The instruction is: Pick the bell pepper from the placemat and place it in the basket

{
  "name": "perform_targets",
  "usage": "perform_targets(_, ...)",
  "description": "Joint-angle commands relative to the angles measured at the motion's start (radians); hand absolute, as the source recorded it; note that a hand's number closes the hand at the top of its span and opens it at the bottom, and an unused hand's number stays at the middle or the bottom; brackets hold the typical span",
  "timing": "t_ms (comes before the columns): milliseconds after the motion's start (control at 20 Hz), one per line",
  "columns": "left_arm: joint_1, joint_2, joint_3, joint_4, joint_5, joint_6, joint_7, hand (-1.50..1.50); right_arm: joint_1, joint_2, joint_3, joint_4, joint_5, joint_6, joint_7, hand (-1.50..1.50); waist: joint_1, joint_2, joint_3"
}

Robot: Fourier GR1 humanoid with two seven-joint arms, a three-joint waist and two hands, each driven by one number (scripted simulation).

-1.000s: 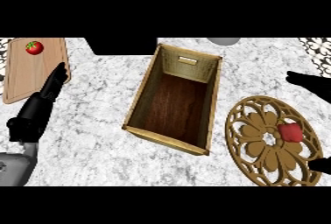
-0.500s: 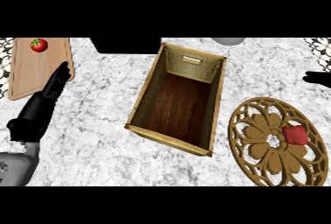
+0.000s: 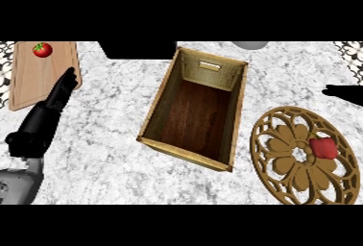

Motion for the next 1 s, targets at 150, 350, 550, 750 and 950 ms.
perform_targets(150,-0.020,-0.010,0.032,-0.043,-0.019,-0.024,0.067,0.00,0.029,0.042,0.053,0.112,0.226,-0.011,-0.146,-1.50,-0.002,-0.001,0.001)
perform_targets(350,-0.022,-0.036,0.048,0.014,-0.025,-0.047,0.014,0.00,0.040,0.086,0.105,0.185,0.332,-0.040,-0.207,-1.50,-0.004,0.001,0.000)
perform_targets(550,0.002,-0.020,0.091,-0.008,-0.023,-0.086,-0.003,0.00,-0.013,0.109,0.078,0.267,0.396,-0.033,-0.262,-1.50,-0.001,-0.001,0.000)
perform_targets(750,-0.019,-0.030,0.107,0.007,-0.025,-0.111,0.012,0.00,0.043,0.148,0.105,0.352,0.514,-0.170,-0.364,-1.50,-0.003,0.000,0.000)
perform_targets(950,-0.021,-0.101,0.074,0.051,-0.095,-0.068,-0.016,0.00,0.046,0.226,0.093,0.368,0.567,-0.206,-0.346,-1.50,-0.006,0.000,0.000)
